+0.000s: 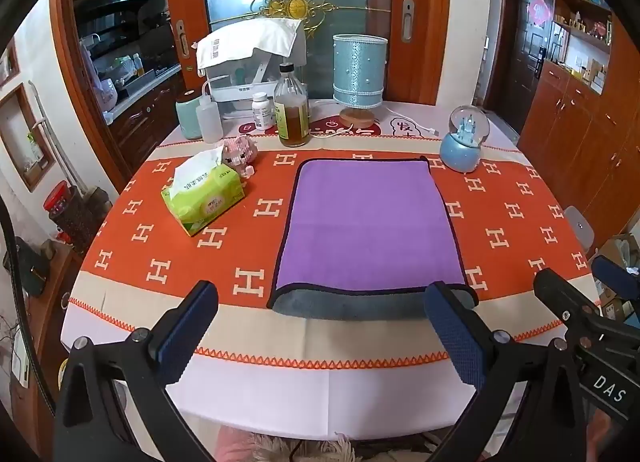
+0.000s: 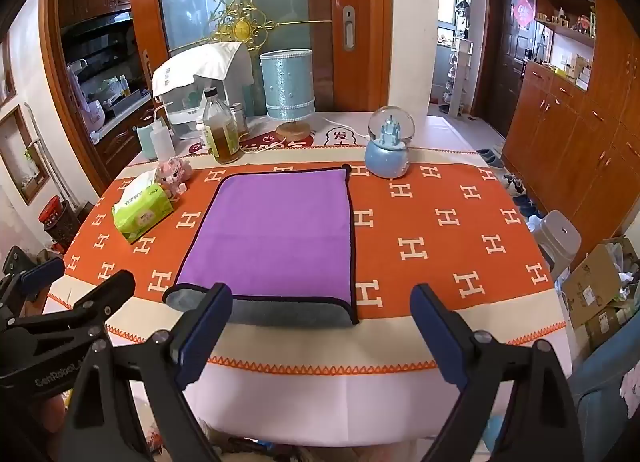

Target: Fold towel

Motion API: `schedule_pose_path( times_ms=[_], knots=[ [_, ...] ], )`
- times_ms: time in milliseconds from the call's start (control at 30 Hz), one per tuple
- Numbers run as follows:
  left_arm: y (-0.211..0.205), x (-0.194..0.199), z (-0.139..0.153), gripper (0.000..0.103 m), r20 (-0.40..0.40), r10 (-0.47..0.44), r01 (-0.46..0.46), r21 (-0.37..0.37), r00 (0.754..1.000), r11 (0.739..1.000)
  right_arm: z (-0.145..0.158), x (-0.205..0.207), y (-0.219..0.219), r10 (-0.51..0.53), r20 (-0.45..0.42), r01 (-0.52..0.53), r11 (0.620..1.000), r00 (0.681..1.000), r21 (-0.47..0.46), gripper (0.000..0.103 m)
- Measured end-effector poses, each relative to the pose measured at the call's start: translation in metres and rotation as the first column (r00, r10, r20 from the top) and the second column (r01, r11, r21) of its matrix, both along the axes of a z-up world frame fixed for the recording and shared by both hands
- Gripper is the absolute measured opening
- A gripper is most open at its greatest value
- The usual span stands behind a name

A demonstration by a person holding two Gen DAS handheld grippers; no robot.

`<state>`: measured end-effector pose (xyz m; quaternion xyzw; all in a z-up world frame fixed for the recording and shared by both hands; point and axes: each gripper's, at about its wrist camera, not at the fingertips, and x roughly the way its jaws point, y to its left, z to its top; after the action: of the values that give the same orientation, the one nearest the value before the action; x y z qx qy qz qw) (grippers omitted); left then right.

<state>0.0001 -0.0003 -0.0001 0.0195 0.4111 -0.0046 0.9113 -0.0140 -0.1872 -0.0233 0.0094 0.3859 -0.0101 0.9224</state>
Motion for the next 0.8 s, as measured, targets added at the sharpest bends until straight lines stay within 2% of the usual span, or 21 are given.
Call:
schedule_pose_path(
  times_ms=[533,800],
  knots=[
    [0.0012,0.0002,0.0001,0.102,0.002,-0.004,0.004,-0.007,1.0,1.0,0.0037,-0.0036,-0.0009,0.002,0.004,-0.002,1.0,1.0,0.002,0.091],
    [-0.0028,-0.0008,0.0001,0.102,0.002,-0.01,0.01,-0.007,1.0,1.0,-0.0042,0.0033,-0.0008,0.009,-0.007,-0.009,1.0,1.0,0.008,0.091]
  ],
)
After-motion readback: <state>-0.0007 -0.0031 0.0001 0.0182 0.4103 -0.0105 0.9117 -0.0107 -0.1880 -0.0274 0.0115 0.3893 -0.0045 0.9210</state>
